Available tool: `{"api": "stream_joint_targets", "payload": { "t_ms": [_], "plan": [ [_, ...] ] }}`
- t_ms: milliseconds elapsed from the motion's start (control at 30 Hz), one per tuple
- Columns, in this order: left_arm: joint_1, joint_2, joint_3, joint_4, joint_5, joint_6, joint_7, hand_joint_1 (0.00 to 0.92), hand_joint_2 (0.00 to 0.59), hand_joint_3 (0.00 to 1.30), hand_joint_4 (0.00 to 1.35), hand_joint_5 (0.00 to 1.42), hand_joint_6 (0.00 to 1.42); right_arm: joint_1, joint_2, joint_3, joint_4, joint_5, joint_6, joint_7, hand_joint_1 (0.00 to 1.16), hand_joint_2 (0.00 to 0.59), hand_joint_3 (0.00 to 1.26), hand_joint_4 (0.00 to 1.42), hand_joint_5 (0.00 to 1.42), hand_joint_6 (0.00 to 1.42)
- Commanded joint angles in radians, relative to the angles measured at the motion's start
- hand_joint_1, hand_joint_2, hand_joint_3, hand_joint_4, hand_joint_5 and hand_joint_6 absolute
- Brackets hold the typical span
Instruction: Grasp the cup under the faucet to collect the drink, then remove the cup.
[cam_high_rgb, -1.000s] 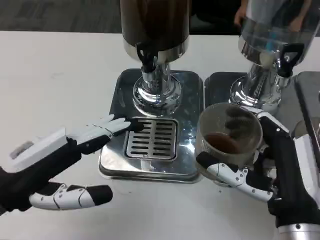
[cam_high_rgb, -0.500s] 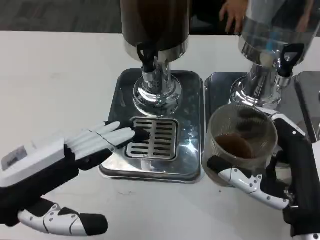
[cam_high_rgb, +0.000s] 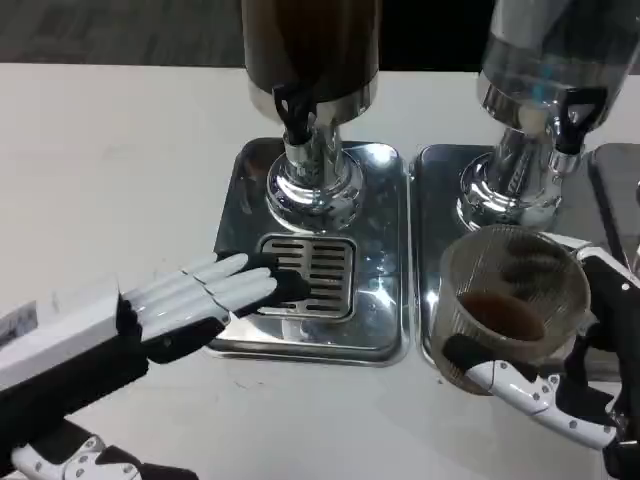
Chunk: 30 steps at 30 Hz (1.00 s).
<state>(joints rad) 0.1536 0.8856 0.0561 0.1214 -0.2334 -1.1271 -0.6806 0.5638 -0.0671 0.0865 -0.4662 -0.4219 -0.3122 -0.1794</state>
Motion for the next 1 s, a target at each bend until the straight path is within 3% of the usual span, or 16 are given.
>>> {"api": "stream_joint_targets", "payload": {
  "t_ms": [33, 367, 1000],
  "plan": [
    [0.017, 0.022, 0.006, -0.022, -0.029, -0.013, -0.013, 0.0, 0.126, 0.06, 0.0, 0.0, 0.0, 0.017, 0.001, -0.014, -0.054, 0.028, -0.036, 0.0, 1.06, 0.127, 0.95, 1.0, 1.13, 1.38],
    [0.06, 0.04, 0.03, -0.045, -0.059, -0.02, -0.018, 0.0, 0.124, 0.06, 0.0, 0.0, 0.0, 0.064, -0.002, -0.018, -0.087, 0.036, -0.047, 0.007, 1.06, 0.127, 0.96, 1.01, 1.13, 1.38],
    [0.123, 0.039, 0.079, -0.082, -0.058, -0.01, -0.014, 0.0, 0.123, 0.05, 0.0, 0.0, 0.0, 0.058, -0.003, -0.051, -0.118, 0.065, -0.023, 0.048, 1.06, 0.135, 0.97, 1.01, 1.14, 1.39]
  ]
}}
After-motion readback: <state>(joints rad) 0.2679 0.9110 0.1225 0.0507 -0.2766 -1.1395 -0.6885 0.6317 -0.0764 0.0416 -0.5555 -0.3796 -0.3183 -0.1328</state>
